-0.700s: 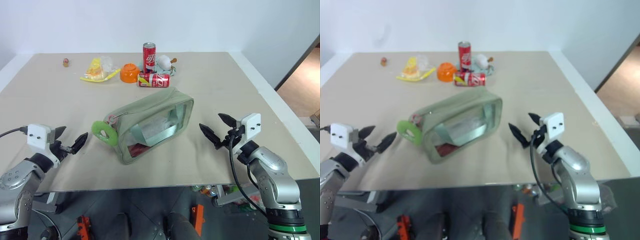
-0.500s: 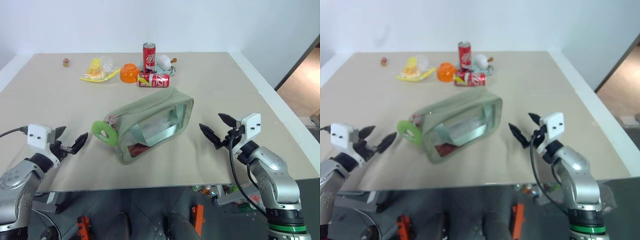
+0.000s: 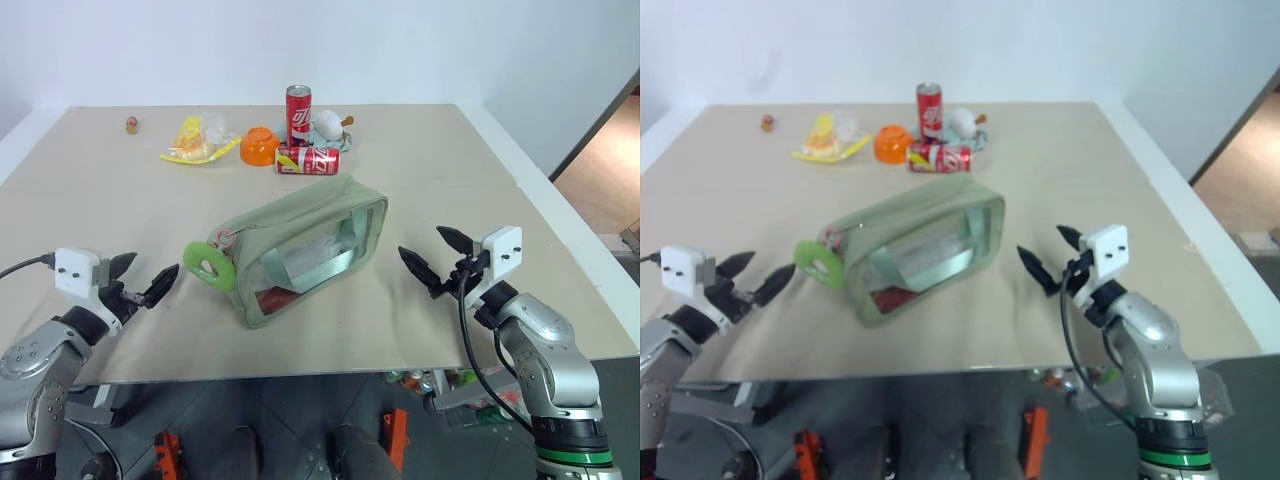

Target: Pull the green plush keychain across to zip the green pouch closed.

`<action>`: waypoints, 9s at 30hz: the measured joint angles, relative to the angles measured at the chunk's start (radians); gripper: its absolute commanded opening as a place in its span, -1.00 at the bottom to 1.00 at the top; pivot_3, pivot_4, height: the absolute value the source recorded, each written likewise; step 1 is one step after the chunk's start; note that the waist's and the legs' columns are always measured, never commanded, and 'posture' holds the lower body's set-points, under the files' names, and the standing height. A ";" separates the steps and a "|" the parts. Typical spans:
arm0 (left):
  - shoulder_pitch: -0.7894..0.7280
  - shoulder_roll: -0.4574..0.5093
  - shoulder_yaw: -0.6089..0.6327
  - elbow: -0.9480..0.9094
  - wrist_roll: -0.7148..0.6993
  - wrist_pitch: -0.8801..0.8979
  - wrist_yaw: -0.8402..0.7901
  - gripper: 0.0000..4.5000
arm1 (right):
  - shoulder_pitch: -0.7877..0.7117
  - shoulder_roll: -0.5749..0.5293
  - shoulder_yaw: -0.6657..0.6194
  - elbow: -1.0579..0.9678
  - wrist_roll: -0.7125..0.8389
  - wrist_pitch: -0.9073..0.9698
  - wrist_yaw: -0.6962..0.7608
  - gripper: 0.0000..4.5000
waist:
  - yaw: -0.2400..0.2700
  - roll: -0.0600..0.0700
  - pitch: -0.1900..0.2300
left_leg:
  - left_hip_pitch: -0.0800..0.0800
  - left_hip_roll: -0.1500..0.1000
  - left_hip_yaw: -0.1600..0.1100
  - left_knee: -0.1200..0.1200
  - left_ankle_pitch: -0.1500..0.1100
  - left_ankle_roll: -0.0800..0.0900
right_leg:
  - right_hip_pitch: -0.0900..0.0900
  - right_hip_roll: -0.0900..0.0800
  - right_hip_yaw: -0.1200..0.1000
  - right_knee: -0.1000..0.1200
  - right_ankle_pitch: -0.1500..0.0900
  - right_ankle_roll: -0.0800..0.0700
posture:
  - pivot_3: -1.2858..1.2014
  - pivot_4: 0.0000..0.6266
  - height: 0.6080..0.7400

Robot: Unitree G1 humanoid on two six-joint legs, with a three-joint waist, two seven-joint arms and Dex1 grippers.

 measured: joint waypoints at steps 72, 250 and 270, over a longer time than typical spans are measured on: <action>-0.271 0.127 -0.182 0.163 -0.078 0.033 -0.337 1.00 | -0.299 -0.282 0.085 -0.030 0.167 0.353 0.436 -0.95 | 0.000 0.001 0.003 | -0.001 0.004 0.001 0.002 -0.006 -0.003 | -0.002 0.006 0.001 0.000 -0.002 -0.002 | 0.03 -0.52 1.00; -0.167 0.229 -0.204 -0.282 -0.164 0.211 -0.338 -1.00 | -0.612 -0.510 0.137 0.146 0.206 0.506 0.659 0.87 | -0.005 0.001 0.003 | 0.005 0.006 0.006 0.003 -0.003 -0.002 | -0.001 0.009 0.007 0.002 0.000 -0.005 | 0.03 -0.52 1.00; -0.183 0.229 -0.256 -0.268 -0.160 0.166 -0.341 -1.00 | -0.885 -0.002 0.389 0.518 -0.019 0.156 0.686 0.98 | 0.005 0.000 0.003 | 0.000 0.002 0.004 0.002 -0.004 -0.001 | -0.002 0.003 0.004 0.001 0.002 -0.004 | 0.03 -0.52 1.00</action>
